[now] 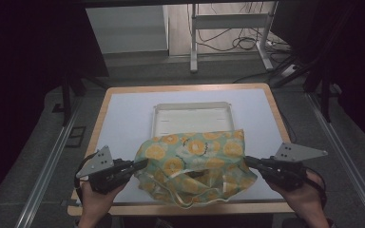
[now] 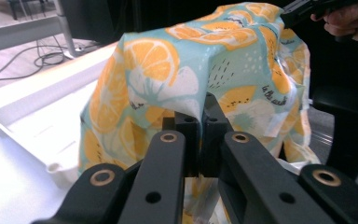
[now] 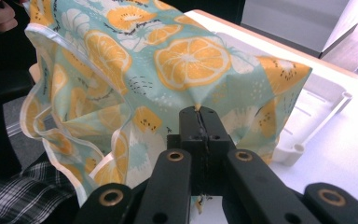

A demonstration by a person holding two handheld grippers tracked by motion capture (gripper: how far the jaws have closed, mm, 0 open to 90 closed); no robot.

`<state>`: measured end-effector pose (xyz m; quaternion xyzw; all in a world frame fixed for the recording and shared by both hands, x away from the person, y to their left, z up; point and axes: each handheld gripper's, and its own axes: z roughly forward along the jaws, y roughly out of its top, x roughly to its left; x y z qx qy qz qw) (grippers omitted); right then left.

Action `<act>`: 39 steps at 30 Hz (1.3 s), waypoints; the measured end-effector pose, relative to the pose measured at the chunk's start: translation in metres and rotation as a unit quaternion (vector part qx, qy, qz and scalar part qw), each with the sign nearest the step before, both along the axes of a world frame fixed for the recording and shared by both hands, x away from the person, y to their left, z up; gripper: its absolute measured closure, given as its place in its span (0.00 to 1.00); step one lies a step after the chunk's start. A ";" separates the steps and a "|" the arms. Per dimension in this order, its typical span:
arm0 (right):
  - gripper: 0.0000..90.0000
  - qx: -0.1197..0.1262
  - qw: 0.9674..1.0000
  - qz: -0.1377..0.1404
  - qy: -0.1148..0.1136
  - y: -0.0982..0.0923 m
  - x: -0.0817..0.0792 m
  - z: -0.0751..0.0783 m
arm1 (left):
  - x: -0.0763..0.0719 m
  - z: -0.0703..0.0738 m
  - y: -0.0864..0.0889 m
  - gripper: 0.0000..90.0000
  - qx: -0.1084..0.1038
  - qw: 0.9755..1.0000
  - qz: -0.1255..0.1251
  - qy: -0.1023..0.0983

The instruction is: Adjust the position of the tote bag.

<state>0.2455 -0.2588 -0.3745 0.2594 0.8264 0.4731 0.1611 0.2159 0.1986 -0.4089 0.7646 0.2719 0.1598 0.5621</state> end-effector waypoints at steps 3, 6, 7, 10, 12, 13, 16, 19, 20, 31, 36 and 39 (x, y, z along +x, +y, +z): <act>0.99 0.002 1.000 -0.002 -0.006 0.003 0.007 0.006 | 0.006 0.006 0.000 0.98 -0.001 1.000 0.004 -0.004; 0.99 0.002 1.000 -0.005 -0.005 0.004 0.012 0.007 | 0.012 0.009 0.000 0.98 -0.001 1.000 0.007 -0.004; 0.99 0.006 1.000 -0.005 -0.004 0.004 0.014 0.008 | 0.014 0.010 0.000 0.98 0.000 1.000 0.010 -0.003; 0.99 0.010 1.000 -0.007 -0.006 0.005 0.021 0.009 | 0.021 0.010 -0.001 0.98 -0.006 1.000 0.014 0.002; 0.99 0.011 1.000 -0.009 -0.007 0.006 0.024 0.010 | 0.025 0.010 -0.001 0.98 -0.006 1.000 0.019 0.003; 0.99 0.010 1.000 -0.010 -0.008 0.007 0.025 0.010 | 0.029 0.010 -0.002 0.98 -0.007 1.000 0.022 0.005; 0.99 0.008 1.000 -0.012 -0.008 0.009 0.031 0.012 | 0.036 0.010 -0.002 0.98 -0.010 1.000 0.026 0.006; 0.99 0.005 1.000 -0.019 -0.009 0.011 0.040 0.011 | 0.046 0.009 -0.002 0.98 -0.012 0.999 0.034 0.009; 0.99 0.005 1.000 -0.019 -0.009 0.011 0.040 0.011 | 0.046 0.009 -0.002 0.98 -0.012 0.999 0.034 0.009; 0.99 -0.003 0.999 -0.036 0.008 0.018 0.075 -0.003 | 0.079 -0.007 -0.005 0.98 -0.011 0.997 0.062 0.034; 0.99 -0.007 0.999 -0.037 0.025 0.020 0.084 -0.016 | 0.083 -0.016 -0.005 0.98 -0.006 0.997 0.067 0.045; 0.99 -0.013 0.998 -0.037 0.039 0.021 0.089 -0.026 | 0.086 -0.020 -0.006 0.99 -0.008 0.996 0.069 0.051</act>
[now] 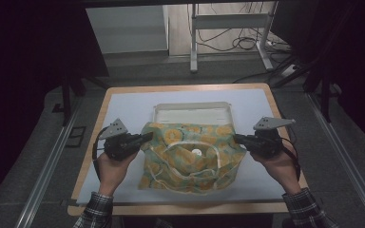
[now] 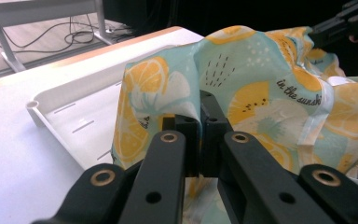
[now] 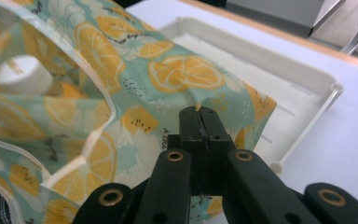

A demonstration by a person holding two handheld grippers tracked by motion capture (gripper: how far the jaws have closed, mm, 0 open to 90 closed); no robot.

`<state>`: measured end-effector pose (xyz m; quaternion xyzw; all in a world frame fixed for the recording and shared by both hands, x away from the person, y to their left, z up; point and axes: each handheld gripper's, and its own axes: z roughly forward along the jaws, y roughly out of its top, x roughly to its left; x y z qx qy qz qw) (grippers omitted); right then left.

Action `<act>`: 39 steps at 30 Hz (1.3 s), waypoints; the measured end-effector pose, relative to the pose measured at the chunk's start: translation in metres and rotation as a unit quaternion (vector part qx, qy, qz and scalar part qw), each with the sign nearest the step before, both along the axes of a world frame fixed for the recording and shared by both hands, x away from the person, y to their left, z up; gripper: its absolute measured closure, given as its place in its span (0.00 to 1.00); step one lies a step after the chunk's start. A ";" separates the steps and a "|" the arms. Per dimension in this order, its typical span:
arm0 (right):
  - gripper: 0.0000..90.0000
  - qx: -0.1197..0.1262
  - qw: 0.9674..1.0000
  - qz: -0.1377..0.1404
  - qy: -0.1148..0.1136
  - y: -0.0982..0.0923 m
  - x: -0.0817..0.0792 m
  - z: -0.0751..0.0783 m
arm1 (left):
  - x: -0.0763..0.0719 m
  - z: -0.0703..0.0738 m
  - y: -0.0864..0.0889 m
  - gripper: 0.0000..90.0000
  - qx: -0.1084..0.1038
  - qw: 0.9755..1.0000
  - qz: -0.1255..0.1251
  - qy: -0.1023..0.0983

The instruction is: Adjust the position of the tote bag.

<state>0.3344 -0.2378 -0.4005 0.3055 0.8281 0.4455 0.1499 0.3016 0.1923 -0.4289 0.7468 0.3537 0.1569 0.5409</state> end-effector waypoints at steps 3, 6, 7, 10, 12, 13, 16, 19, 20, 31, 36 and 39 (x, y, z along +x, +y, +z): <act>0.94 0.001 1.000 0.004 0.006 0.000 0.000 -0.004 | 0.000 -0.001 -0.002 0.99 0.004 1.000 0.000 0.000; 0.86 -0.001 1.000 0.010 -0.002 -0.003 -0.007 0.002 | -0.001 0.000 -0.003 0.99 0.006 1.000 0.003 -0.001; 0.86 -0.001 1.000 0.010 -0.002 -0.003 -0.007 0.002 | -0.001 0.000 -0.003 0.99 0.006 1.000 0.003 -0.001; 0.82 -0.003 1.000 0.014 -0.007 -0.006 -0.015 0.007 | -0.001 0.001 -0.004 0.99 0.007 1.000 0.004 0.000; 0.80 -0.004 1.000 0.017 -0.013 -0.009 -0.025 0.010 | -0.002 0.001 -0.005 0.99 0.009 1.000 0.005 -0.001; 0.80 -0.004 1.000 0.017 -0.013 -0.009 -0.025 0.010 | -0.002 0.001 -0.005 0.99 0.009 1.000 0.005 -0.001; 0.79 -0.005 0.999 0.034 -0.008 -0.009 -0.040 0.010 | -0.002 0.002 -0.006 0.99 0.009 1.000 0.004 -0.001; 0.79 -0.005 0.999 0.046 -0.005 -0.007 -0.048 0.008 | -0.002 0.002 -0.006 0.99 0.009 1.000 0.003 -0.001; 0.79 -0.007 0.998 0.058 -0.002 -0.003 -0.055 0.004 | -0.002 0.002 -0.006 0.99 0.008 1.000 0.004 -0.001; 0.80 -0.004 0.991 0.131 0.013 0.024 -0.084 -0.020 | -0.003 0.002 -0.004 0.99 0.006 1.000 0.004 -0.001; 0.80 -0.017 0.985 0.168 0.028 0.046 -0.088 -0.039 | -0.003 0.003 -0.004 0.99 0.006 1.000 0.004 -0.003; 0.78 -0.024 0.984 0.174 0.028 0.051 -0.088 -0.044 | -0.002 0.003 -0.003 0.99 0.006 1.000 0.004 -0.002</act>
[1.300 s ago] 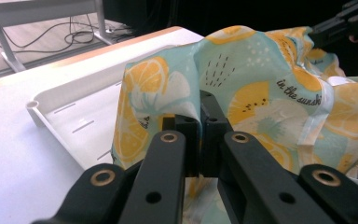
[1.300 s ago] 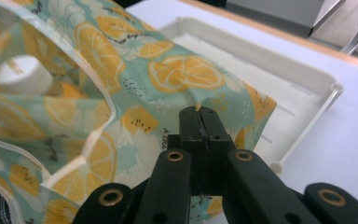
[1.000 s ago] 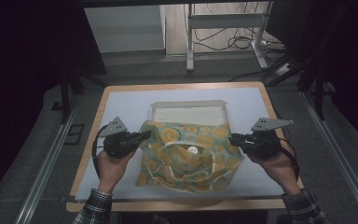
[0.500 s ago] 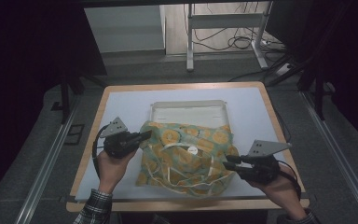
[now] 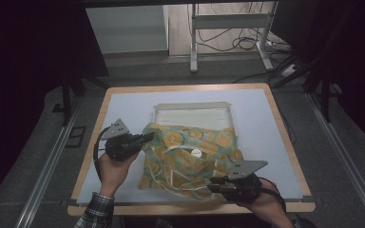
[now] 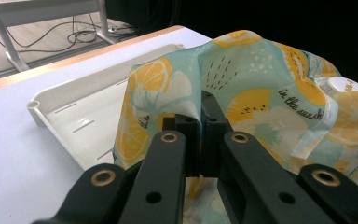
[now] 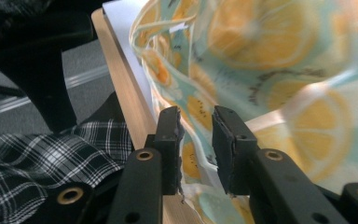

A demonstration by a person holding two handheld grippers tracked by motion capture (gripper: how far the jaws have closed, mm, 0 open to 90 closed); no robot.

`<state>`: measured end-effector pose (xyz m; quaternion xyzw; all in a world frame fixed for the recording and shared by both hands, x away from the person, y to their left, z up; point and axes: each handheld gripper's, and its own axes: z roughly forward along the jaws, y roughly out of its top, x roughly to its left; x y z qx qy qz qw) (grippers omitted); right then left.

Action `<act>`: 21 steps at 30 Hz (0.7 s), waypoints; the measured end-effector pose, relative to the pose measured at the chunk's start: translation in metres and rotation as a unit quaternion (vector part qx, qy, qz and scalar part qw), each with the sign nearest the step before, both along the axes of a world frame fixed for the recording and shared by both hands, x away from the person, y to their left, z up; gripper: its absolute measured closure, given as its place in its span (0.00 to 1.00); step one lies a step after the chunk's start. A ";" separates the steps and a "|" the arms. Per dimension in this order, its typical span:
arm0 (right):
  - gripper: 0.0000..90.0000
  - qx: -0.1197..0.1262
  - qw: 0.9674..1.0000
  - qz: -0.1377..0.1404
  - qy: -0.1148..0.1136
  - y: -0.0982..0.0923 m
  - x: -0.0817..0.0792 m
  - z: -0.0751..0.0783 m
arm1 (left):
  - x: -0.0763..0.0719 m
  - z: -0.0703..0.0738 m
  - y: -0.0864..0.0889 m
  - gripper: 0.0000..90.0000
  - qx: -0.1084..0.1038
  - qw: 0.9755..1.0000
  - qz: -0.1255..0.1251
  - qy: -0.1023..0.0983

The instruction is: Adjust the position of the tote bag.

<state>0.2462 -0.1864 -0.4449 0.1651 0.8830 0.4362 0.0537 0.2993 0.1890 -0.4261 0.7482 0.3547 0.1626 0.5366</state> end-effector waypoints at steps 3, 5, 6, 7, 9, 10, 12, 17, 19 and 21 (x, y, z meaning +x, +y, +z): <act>0.74 -0.010 1.000 0.012 -0.003 0.010 0.000 -0.008 | 0.001 -0.001 0.000 0.99 -0.001 1.000 0.000 0.000; 0.74 -0.018 1.000 0.019 -0.008 0.014 0.000 -0.012 | 0.001 -0.001 0.000 0.99 0.000 1.000 0.000 0.001; 0.74 -0.018 1.000 0.019 -0.008 0.014 0.000 -0.012 | 0.001 -0.001 0.000 0.99 0.000 1.000 0.000 0.001; 0.75 -0.031 0.999 0.019 -0.024 0.018 -0.001 -0.016 | 0.001 -0.001 0.000 0.99 0.000 1.000 0.000 0.001; 0.77 -0.040 0.998 0.019 -0.033 0.019 -0.002 -0.017 | 0.001 -0.001 0.000 0.99 0.000 1.000 0.000 0.001; 0.82 -0.050 0.998 0.017 -0.047 0.020 -0.003 -0.019 | 0.001 -0.001 0.000 0.99 -0.001 1.000 0.000 0.002; 0.90 -0.062 0.996 0.013 -0.060 0.022 -0.004 -0.020 | 0.001 -0.001 0.000 0.99 0.000 1.000 0.000 0.002; 0.99 -0.062 0.997 0.002 -0.051 0.019 -0.002 -0.018 | 0.002 -0.002 0.000 0.99 0.000 1.000 -0.001 0.004; 0.99 -0.049 0.998 0.000 -0.046 0.016 -0.002 -0.013 | 0.002 -0.002 0.001 0.98 0.000 1.000 -0.001 0.005; 0.99 -0.045 0.998 0.000 -0.046 0.015 -0.002 -0.010 | 0.002 -0.003 0.001 0.98 -0.001 1.000 -0.004 0.009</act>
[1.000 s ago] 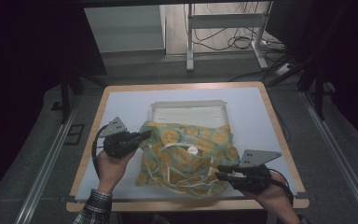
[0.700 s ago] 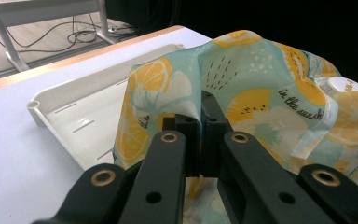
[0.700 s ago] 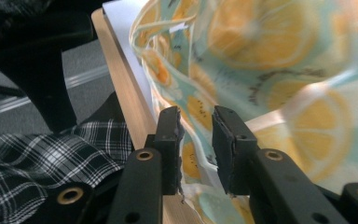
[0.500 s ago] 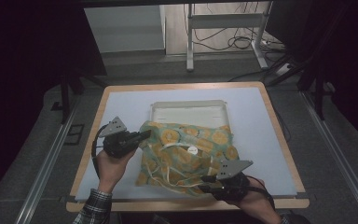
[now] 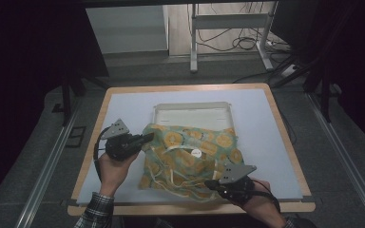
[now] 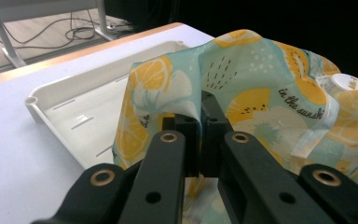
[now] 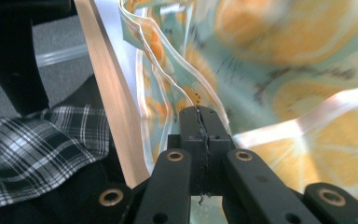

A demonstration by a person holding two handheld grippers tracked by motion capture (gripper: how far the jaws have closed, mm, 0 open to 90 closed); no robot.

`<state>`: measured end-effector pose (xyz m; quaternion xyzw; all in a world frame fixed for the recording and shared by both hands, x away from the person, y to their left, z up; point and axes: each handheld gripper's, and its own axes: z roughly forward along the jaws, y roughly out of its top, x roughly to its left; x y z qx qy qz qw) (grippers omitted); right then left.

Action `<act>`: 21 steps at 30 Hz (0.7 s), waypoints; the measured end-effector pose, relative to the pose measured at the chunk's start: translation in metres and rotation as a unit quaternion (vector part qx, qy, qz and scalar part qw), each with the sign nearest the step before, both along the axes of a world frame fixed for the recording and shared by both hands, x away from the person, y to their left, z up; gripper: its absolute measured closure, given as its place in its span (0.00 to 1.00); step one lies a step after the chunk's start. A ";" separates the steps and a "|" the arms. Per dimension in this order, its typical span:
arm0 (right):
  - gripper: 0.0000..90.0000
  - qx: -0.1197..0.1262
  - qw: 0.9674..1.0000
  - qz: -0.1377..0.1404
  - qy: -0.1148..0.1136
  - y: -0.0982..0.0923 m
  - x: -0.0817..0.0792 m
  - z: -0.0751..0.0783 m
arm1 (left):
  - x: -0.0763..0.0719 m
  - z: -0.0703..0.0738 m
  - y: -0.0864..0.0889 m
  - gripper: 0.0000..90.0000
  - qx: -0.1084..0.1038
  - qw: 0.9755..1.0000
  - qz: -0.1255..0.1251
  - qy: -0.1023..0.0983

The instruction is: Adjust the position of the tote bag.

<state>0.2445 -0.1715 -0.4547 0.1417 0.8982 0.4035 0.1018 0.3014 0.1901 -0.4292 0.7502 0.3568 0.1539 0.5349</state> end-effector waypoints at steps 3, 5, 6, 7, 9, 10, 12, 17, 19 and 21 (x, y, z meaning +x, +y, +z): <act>0.99 0.016 1.000 -0.001 0.001 -0.004 0.000 0.010 | 0.000 -0.001 0.001 0.94 0.000 1.000 0.000 0.003; 0.99 0.026 1.000 -0.002 0.001 -0.006 0.001 0.018 | -0.001 -0.002 0.002 0.91 0.003 1.000 0.000 0.006; 0.99 0.035 0.999 -0.003 0.001 -0.008 0.001 0.024 | -0.002 -0.002 0.002 0.90 0.005 1.000 0.003 0.006; 0.99 0.035 0.999 -0.003 0.001 -0.008 0.001 0.024 | -0.002 -0.003 0.003 0.90 0.003 1.000 0.004 0.007; 0.99 0.041 0.999 -0.006 0.000 -0.010 0.001 0.030 | -0.003 -0.003 0.005 0.83 0.002 1.000 0.005 0.010; 0.99 0.047 0.999 -0.008 -0.001 -0.013 0.001 0.036 | -0.005 -0.004 0.006 0.81 0.005 1.000 0.006 0.012; 0.99 0.057 0.998 -0.009 -0.001 -0.015 0.002 0.042 | -0.007 -0.004 0.008 0.75 0.007 1.000 0.009 0.013; 0.99 0.065 0.998 -0.016 -0.008 -0.019 0.007 0.056 | -0.010 -0.004 0.008 0.62 0.017 1.000 0.007 0.017; 0.99 0.067 0.998 -0.017 -0.006 -0.019 0.008 0.059 | -0.012 -0.004 0.009 0.56 0.021 1.000 0.005 0.018; 0.99 0.068 0.997 -0.026 -0.003 -0.020 0.014 0.066 | -0.013 -0.003 0.008 0.50 0.026 0.999 0.007 0.018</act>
